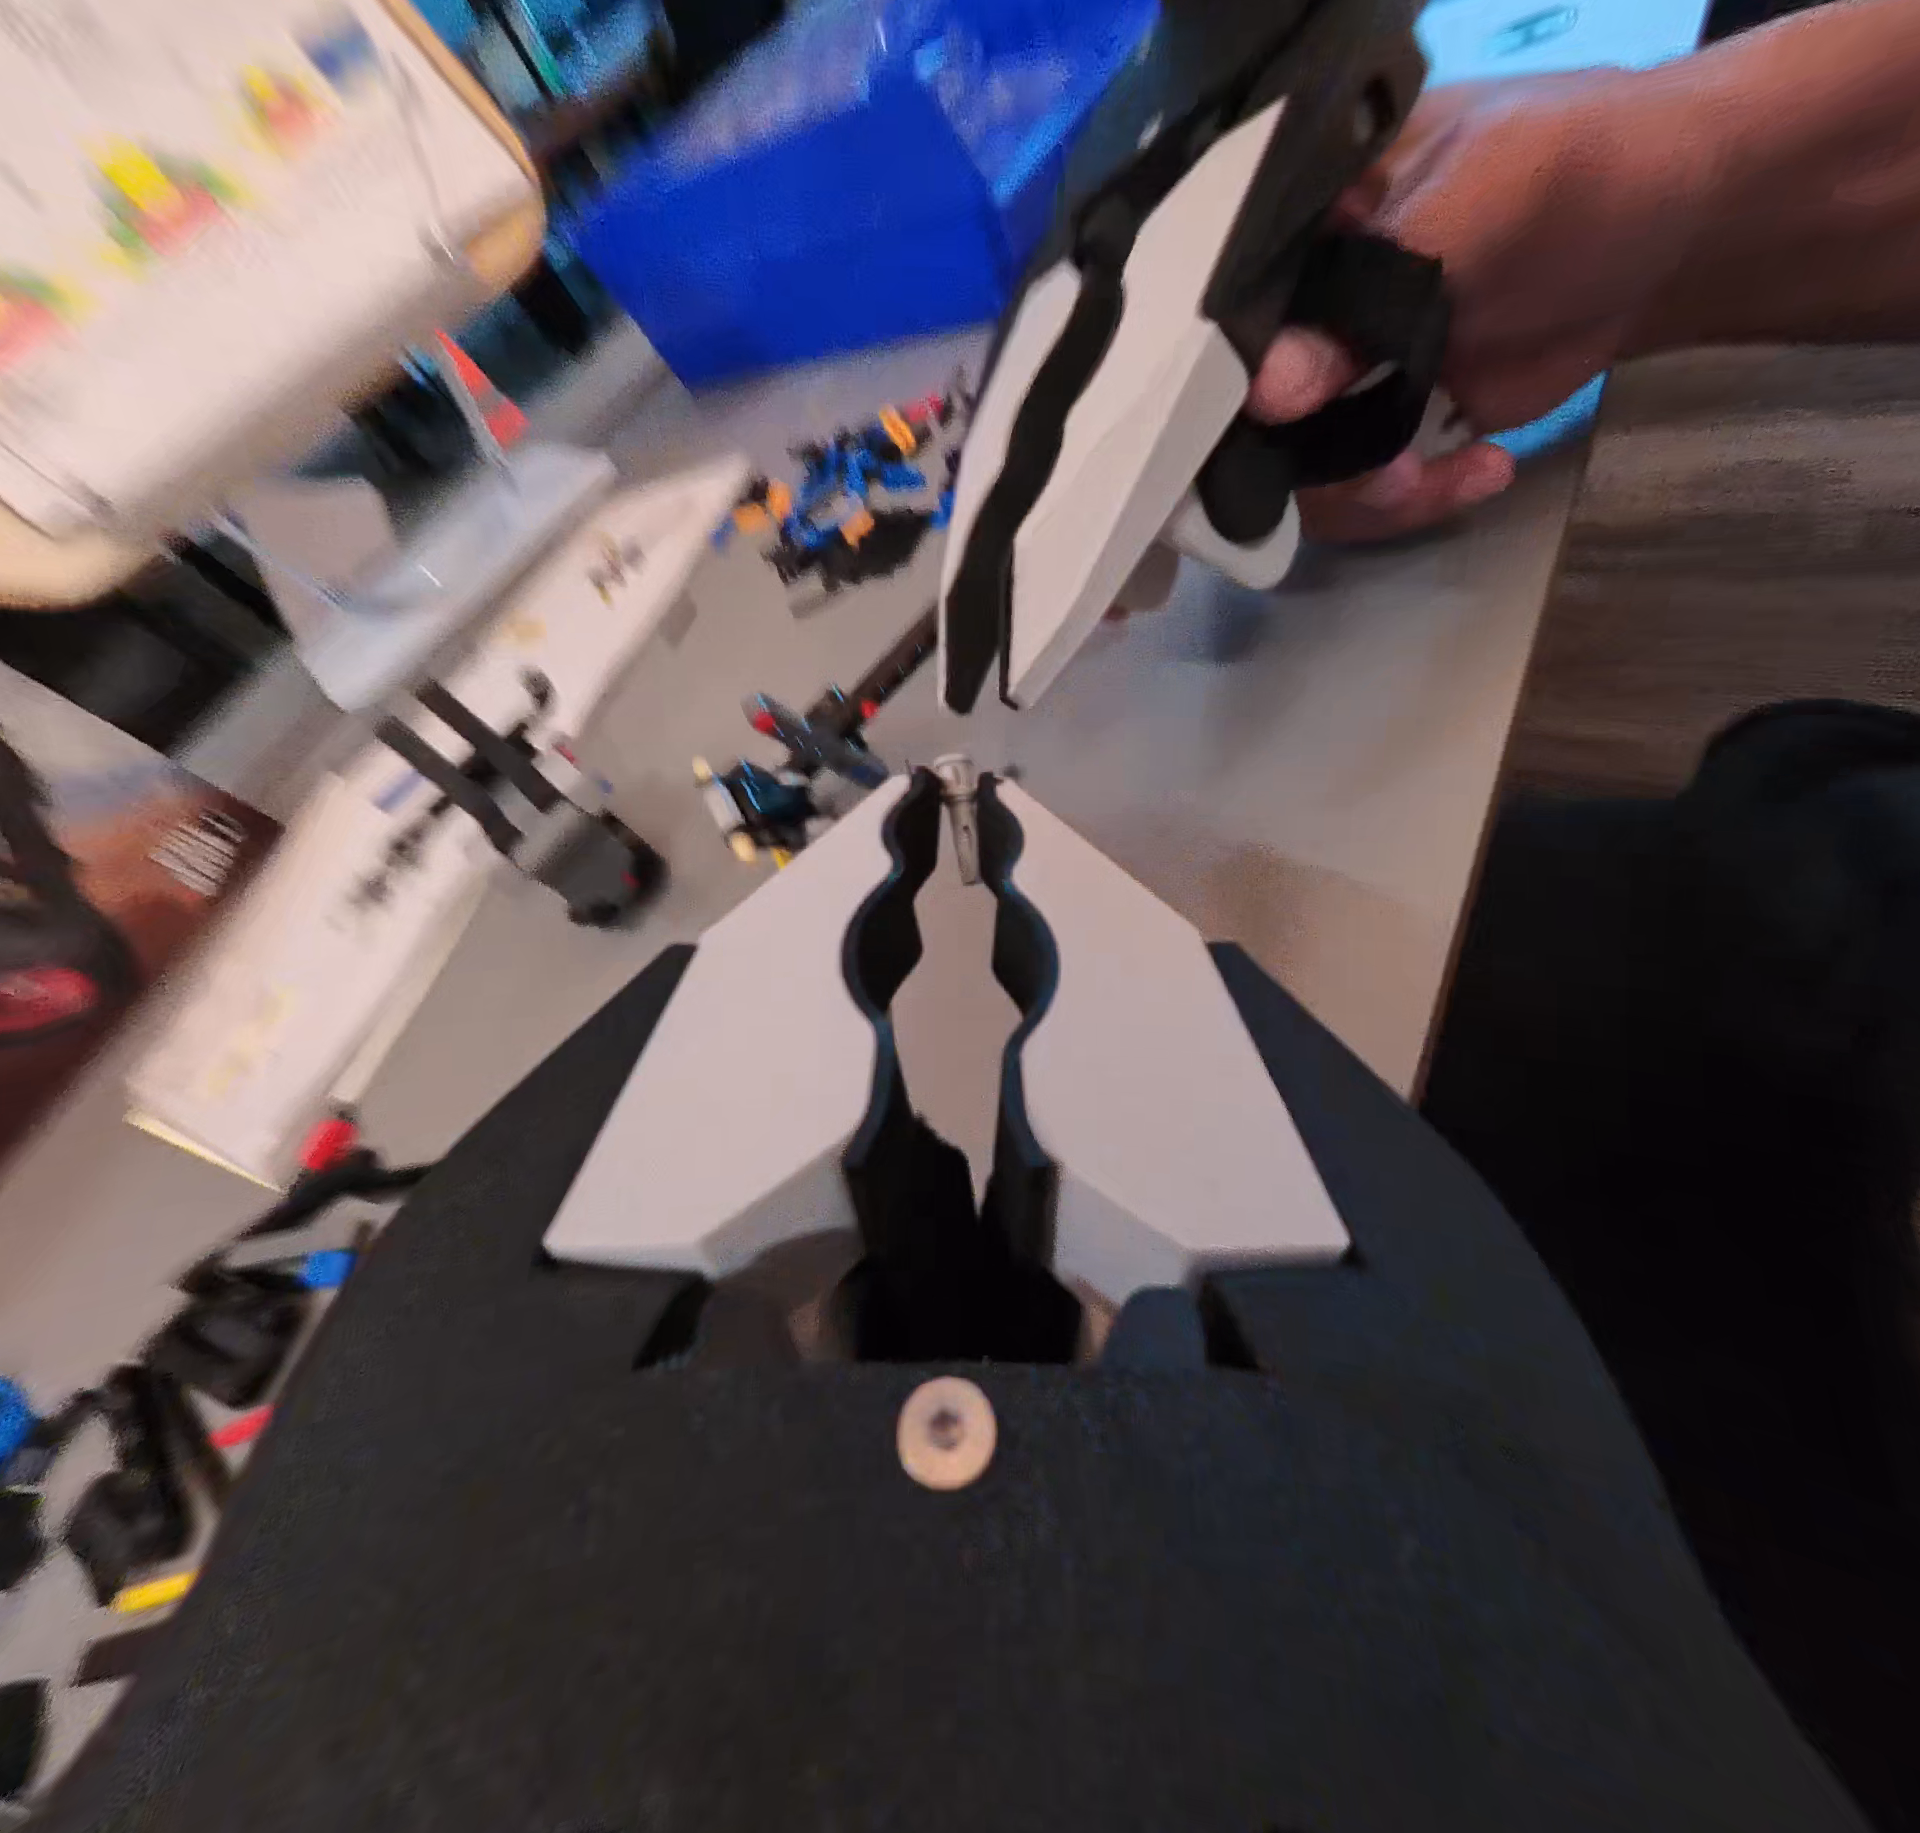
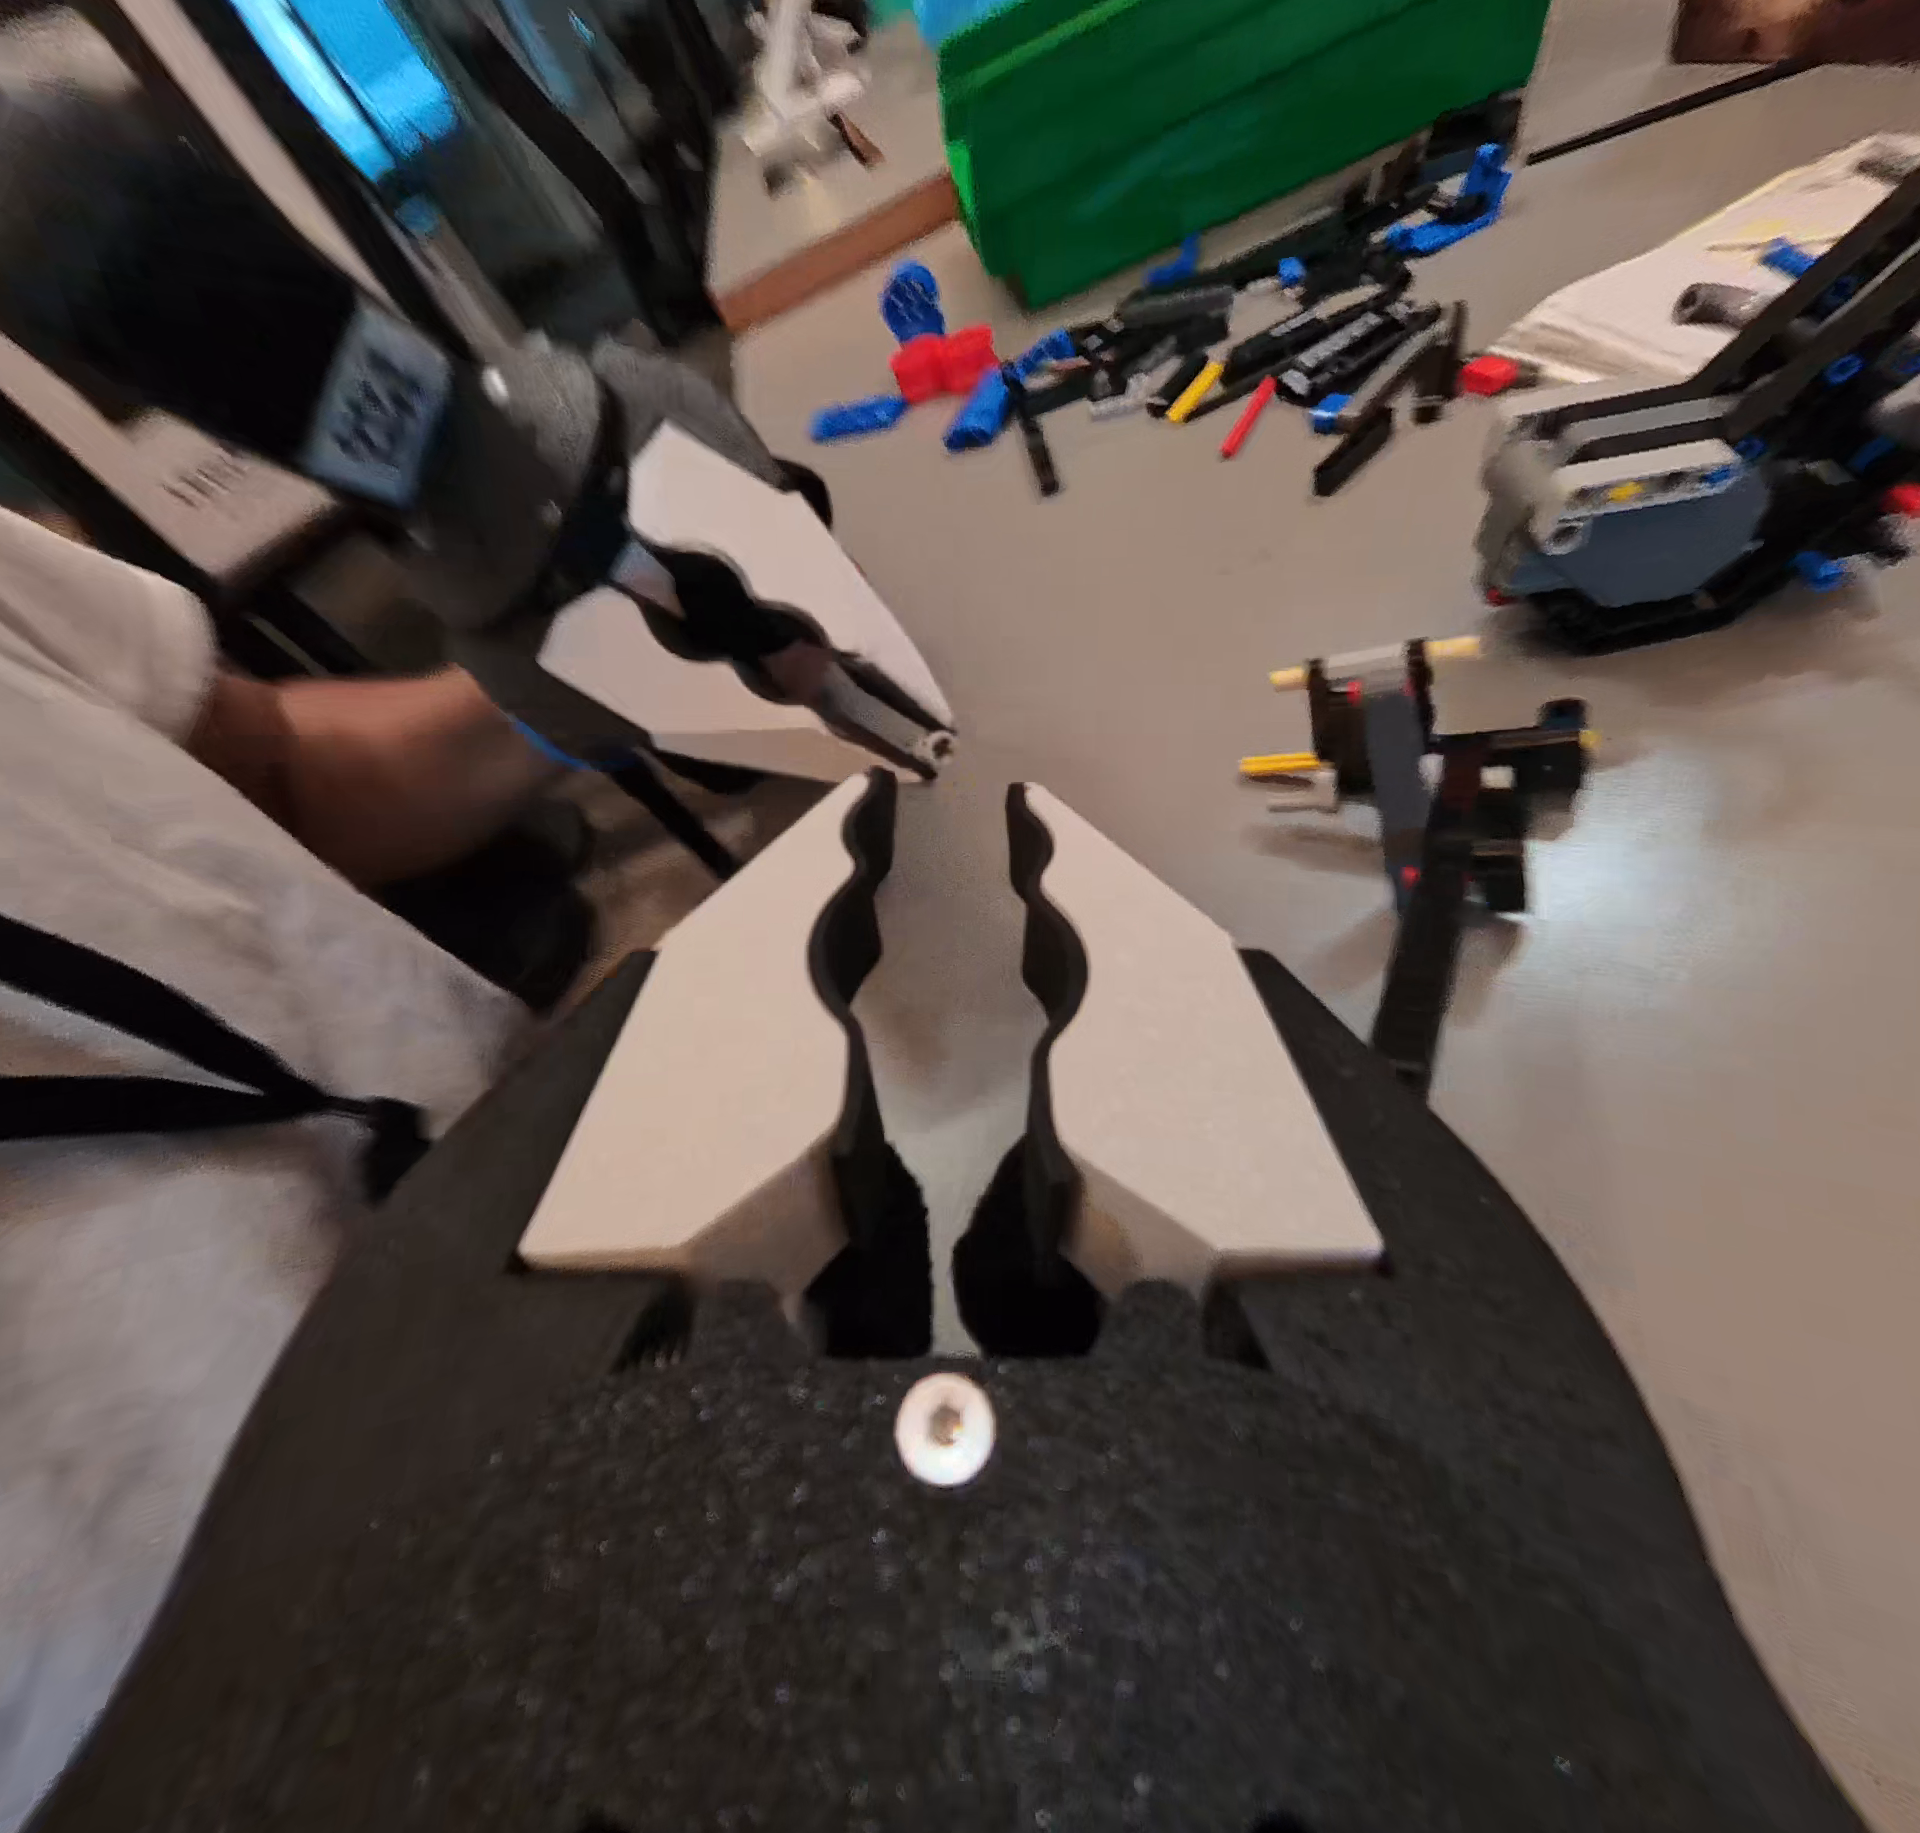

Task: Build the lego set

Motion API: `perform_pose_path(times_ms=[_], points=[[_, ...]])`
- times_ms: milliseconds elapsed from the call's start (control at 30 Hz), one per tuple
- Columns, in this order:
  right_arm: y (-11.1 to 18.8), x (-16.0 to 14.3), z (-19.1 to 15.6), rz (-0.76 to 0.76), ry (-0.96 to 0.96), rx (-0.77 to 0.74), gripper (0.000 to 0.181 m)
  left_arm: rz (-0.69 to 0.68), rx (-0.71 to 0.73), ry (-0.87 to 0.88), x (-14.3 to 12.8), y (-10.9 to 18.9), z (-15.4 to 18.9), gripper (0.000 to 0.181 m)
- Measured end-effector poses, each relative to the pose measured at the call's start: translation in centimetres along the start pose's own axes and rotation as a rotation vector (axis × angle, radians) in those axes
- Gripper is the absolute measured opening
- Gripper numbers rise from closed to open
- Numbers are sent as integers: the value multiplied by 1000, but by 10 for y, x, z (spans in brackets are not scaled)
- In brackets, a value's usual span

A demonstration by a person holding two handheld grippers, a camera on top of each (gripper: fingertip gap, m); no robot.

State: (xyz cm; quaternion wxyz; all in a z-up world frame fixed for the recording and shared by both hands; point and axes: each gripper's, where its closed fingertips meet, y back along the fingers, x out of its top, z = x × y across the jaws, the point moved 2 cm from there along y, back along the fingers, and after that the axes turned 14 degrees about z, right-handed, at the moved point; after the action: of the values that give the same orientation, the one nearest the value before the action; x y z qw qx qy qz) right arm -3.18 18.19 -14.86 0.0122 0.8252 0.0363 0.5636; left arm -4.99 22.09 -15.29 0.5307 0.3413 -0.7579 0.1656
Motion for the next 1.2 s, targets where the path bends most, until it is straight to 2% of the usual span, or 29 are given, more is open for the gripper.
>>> perform_pose_path(times_ms=[100,267,400,533,667,800,1000,1200], points=[[-1,7,-10,50,-151,93,20,47,40,-121,8,2,-1,5],[-6,2,-12,34,-191,116,18,74,32,-187,10,0,5,5],[-7,2,-15,48,-194,135,6,97,31,-215,15,2,7,5],[-5,8,-22,87,-280,218,5,158,52,-246,26,6,9,5],[-3,18,-32,154,-479,352,5,270,58,-186,41,11,10,5],[-3,25,-40,183,-571,443,4,306,32,-111,48,14,9,7],[-6,25,-39,194,-573,433,4,299,56,-140,47,16,7,5],[-9,23,-31,203,-536,363,5,216,84,-157,39,15,3,3]])
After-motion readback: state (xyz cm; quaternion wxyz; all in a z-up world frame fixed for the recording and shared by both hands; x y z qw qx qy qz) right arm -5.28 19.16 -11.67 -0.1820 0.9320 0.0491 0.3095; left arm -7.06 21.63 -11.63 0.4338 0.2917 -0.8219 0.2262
